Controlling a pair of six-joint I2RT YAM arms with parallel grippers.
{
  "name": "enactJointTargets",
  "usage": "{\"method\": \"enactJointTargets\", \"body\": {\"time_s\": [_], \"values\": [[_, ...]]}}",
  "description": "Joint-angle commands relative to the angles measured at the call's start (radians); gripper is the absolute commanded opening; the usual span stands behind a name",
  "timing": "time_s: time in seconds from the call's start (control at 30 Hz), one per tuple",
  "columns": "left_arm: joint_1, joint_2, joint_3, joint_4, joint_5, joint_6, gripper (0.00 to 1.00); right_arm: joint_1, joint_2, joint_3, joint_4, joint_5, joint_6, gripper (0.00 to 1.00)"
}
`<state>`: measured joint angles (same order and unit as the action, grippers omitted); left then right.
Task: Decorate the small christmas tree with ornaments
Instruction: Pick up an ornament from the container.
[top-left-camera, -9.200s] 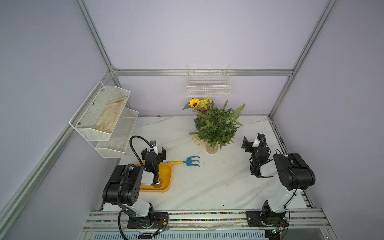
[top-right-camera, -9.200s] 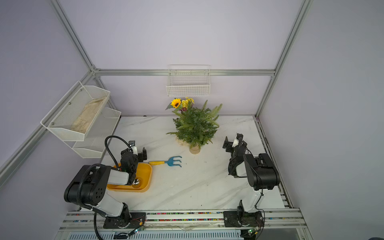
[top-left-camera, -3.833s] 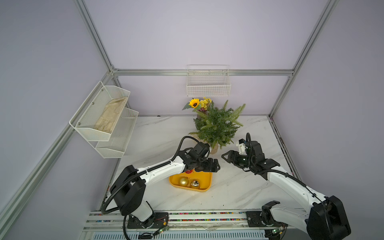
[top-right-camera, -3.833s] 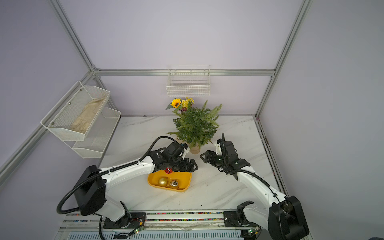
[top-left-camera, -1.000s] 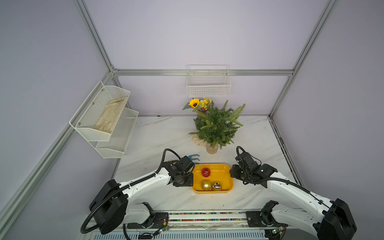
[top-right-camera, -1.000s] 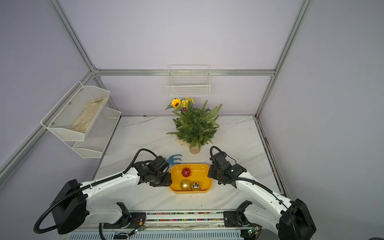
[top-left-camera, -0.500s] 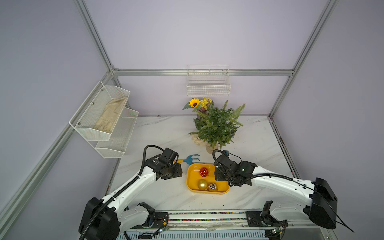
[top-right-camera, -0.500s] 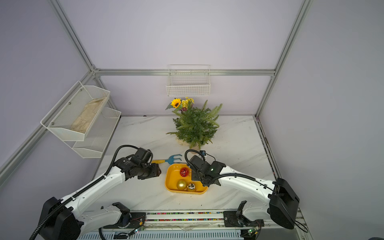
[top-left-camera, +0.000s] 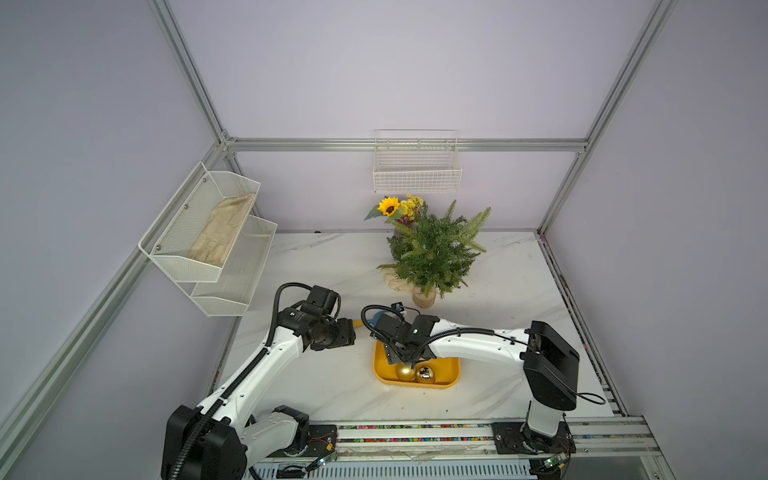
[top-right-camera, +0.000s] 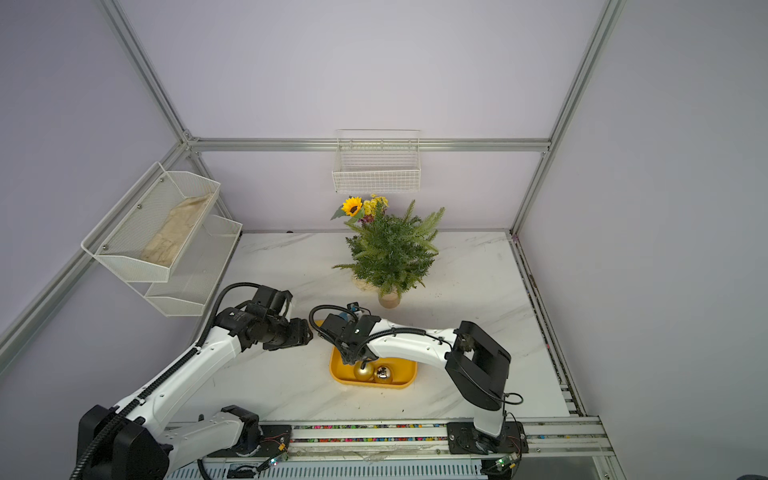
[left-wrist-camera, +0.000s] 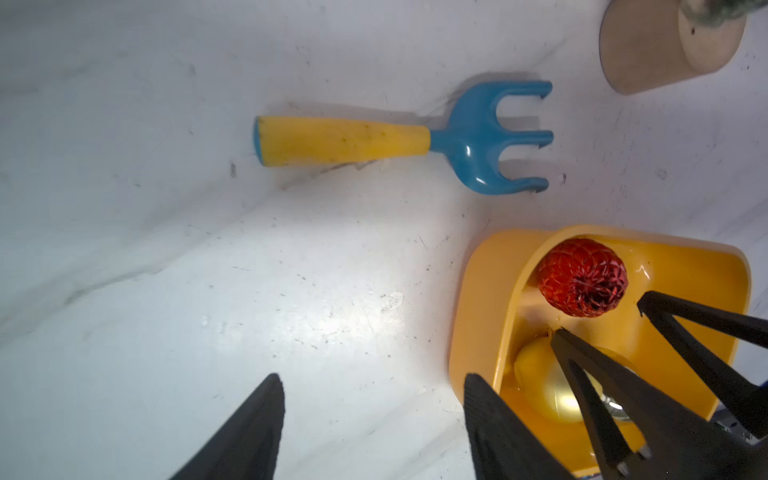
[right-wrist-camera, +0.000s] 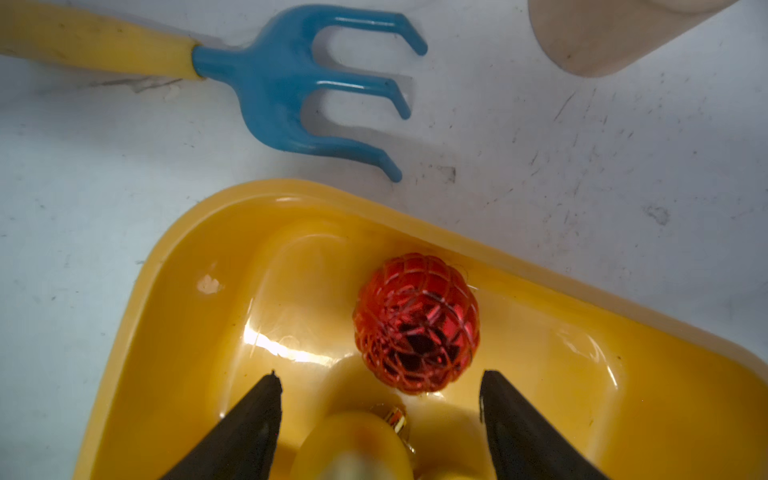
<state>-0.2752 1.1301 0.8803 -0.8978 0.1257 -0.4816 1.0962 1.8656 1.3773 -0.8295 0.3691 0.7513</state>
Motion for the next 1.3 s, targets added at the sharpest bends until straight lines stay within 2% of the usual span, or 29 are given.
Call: {"method": "enactJointTargets", "body": {"time_s": [0.0,0.23,0.53,0.93,1.27], "values": [[0.078,-0.017,0.122,-0.019,-0.002,0.105,0.69,0.007,0.048,0.066,-0.123,0.081,-0.054,0.80],[0.133,0.016,0.070,0.078,0.017,0.123,0.70,0.007,0.169,0.155,-0.179,0.119,-0.093,0.82],[0.146,0.060,0.032,0.131,0.064,0.123,0.69,0.007,0.211,0.183,-0.206,0.134,-0.096,0.73],[0.171,0.073,0.034,0.136,0.113,0.138,0.69,0.007,0.170,0.165,-0.206,0.154,-0.084,0.61],[0.183,0.096,0.040,0.137,0.141,0.163,0.69,0.007,0.045,0.119,-0.185,0.123,-0.064,0.59]]}}
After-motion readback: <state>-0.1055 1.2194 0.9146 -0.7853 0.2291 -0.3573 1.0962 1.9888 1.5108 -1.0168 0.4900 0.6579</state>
